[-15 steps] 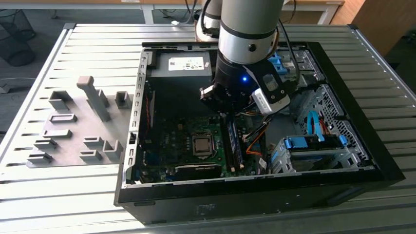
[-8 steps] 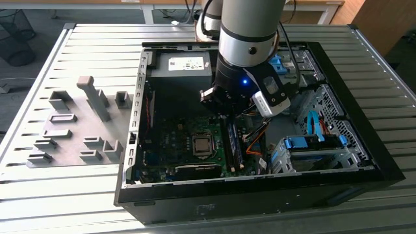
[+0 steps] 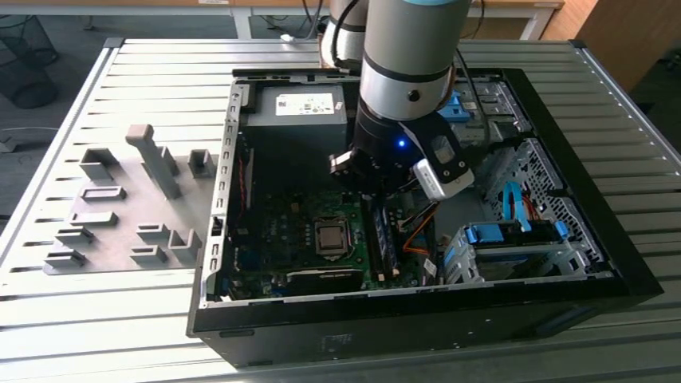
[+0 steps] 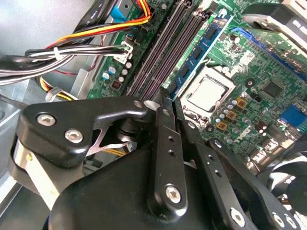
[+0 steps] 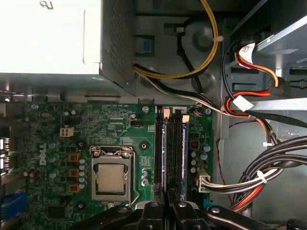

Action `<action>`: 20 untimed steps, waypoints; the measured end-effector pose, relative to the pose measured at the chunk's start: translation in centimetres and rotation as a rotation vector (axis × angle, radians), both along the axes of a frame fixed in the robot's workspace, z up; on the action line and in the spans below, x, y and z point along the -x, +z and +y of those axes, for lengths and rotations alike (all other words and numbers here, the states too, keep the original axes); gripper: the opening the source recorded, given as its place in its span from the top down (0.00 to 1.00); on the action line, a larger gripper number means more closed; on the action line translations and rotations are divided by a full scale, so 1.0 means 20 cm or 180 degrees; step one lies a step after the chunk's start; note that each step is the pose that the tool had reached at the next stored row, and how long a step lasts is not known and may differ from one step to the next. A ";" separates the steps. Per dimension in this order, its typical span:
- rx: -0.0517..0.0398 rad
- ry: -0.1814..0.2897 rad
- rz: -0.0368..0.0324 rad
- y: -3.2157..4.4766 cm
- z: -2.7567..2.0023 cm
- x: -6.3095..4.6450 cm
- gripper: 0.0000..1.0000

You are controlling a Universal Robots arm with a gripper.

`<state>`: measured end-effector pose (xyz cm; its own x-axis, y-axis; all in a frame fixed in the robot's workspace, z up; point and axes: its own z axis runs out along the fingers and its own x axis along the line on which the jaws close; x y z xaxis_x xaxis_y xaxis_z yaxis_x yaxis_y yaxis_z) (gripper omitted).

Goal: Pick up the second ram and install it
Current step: 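Insert the second ram into the second slot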

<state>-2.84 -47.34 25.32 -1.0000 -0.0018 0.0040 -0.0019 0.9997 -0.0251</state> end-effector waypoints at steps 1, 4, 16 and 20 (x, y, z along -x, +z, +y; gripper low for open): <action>0.0000 -0.0009 0.0000 -0.009 0.000 0.00 0.86; 0.0000 -0.0032 0.0000 -0.041 0.000 0.00 0.86; 0.0000 -0.0032 0.0000 -0.146 0.000 -0.01 0.86; 0.0001 -0.0032 0.0000 -0.163 0.000 -0.01 0.86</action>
